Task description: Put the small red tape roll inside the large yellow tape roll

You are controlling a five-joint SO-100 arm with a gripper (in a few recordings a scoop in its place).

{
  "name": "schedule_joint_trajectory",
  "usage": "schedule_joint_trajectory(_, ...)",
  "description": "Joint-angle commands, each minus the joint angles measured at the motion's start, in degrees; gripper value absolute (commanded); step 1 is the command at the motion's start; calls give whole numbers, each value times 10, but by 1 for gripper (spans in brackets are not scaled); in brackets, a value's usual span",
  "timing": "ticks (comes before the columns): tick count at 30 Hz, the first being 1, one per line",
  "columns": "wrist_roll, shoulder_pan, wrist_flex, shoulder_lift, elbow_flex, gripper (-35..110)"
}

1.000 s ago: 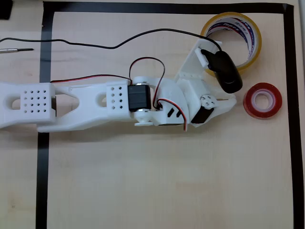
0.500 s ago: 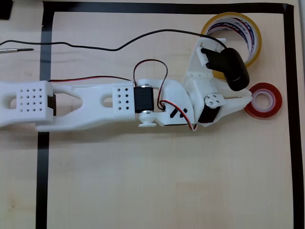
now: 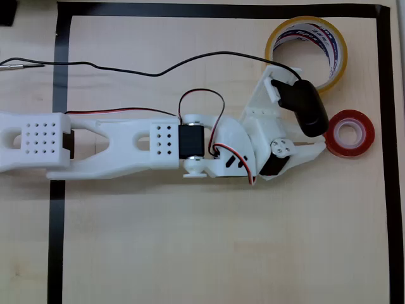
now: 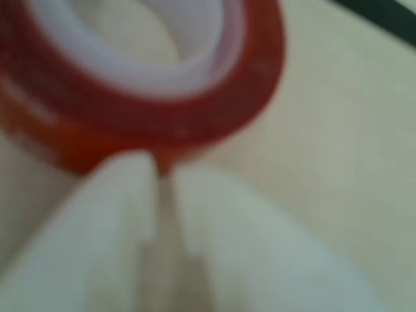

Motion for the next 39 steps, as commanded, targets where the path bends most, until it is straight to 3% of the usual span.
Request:
schedule_joint_trajectory(1,1,9,45,91,-12,0)
schedule_joint_trajectory(20,-3,-9,309,62,-225,0)
schedule_joint_trajectory(39,-32,-20,329,149,-225,0)
